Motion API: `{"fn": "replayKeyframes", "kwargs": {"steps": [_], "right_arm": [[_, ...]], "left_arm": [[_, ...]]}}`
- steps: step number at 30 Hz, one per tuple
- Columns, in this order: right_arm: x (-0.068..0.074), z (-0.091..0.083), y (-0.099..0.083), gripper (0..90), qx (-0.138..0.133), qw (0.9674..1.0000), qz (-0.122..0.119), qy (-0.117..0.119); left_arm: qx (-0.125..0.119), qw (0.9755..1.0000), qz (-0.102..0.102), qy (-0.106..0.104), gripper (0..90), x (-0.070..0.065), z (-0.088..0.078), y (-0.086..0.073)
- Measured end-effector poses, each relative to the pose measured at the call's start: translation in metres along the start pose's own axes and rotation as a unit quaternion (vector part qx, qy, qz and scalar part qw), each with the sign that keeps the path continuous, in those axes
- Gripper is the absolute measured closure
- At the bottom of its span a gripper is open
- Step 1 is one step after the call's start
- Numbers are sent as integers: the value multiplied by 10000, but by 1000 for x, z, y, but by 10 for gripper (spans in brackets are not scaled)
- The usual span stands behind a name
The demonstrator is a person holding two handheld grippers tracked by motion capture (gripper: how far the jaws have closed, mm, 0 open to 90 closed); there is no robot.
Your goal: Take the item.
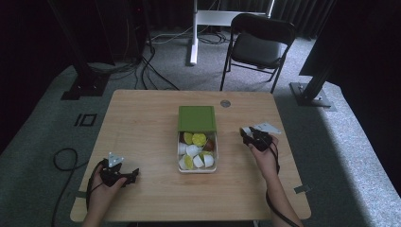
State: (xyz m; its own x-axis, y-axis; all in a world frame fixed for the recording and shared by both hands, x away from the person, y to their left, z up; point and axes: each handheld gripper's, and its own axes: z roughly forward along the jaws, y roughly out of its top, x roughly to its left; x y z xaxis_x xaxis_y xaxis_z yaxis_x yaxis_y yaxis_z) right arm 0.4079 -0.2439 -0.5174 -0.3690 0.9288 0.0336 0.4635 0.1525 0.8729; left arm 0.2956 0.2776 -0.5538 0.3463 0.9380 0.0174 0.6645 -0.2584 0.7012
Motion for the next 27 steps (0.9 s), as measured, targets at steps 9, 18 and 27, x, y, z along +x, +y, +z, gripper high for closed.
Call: {"fn": "replayKeyframes", "kwargs": {"steps": [9, 18, 27], "right_arm": [[-9, 19, -13, 550, 287, 9994, 183, -9], [-15, 31, -21, 551, 461, 9982, 389, -13], [-21, 32, -18, 467, 480, 9983, 336, -66]], "left_arm": [[-1, 10000, -1, -1, 99, 0, 0, 0], [-5, 10000, -7, -1, 98, 0, 0, 0], [1, 10000, -1, -1, 98, 0, 0, 0]]}}
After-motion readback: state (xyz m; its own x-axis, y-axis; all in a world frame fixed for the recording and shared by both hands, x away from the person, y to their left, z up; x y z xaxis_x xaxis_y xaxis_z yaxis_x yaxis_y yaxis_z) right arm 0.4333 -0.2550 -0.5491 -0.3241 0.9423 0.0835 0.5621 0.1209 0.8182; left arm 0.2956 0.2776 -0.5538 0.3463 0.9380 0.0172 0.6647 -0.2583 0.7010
